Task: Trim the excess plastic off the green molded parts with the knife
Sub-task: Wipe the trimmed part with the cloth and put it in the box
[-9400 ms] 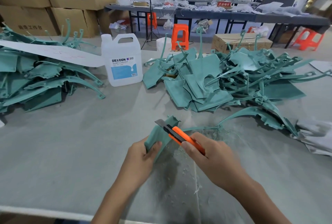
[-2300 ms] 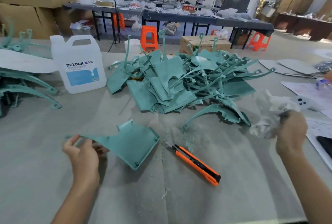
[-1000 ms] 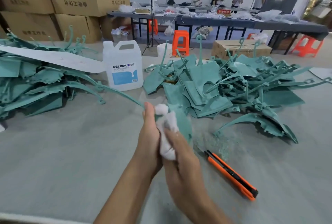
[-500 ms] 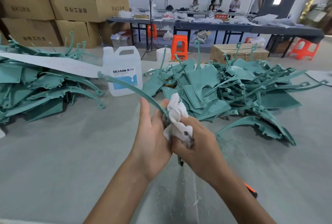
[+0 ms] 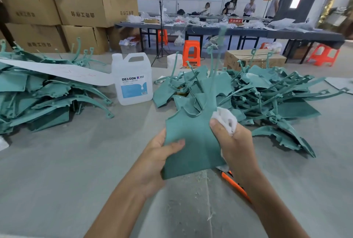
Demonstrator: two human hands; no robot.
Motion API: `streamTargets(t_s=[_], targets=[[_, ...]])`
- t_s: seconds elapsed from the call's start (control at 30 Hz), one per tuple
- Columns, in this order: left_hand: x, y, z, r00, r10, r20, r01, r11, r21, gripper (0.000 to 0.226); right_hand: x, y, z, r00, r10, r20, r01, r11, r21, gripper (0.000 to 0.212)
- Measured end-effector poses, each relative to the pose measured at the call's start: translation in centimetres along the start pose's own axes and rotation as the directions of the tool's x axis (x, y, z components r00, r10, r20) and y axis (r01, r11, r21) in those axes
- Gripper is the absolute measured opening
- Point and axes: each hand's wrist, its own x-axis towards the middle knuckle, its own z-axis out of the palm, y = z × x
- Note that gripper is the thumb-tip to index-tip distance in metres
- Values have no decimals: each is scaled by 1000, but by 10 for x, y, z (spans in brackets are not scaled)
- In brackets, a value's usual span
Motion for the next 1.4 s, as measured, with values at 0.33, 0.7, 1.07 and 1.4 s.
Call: streamTargets(t_s=[0.33, 0.7, 1.07, 1.4], targets=[[3, -5, 30, 994, -23, -103, 26, 999, 24, 40, -44, 20, 40, 862, -445, 243, 507, 767, -394, 37], [-28, -2, 25, 974, -221, 48, 215, 970, 115, 49, 90, -18, -9, 872, -436, -220, 250, 785, -567, 9], [-19, 13, 6, 981, -189, -52, 196, 953, 230, 48, 72, 0, -3, 963, -262, -59, 226, 908, -353, 14], [-15, 50, -77, 748, 210, -630, 46, 930, 365, 40, 1, 45, 16, 957, -266, -119, 236, 946, -221, 14]])
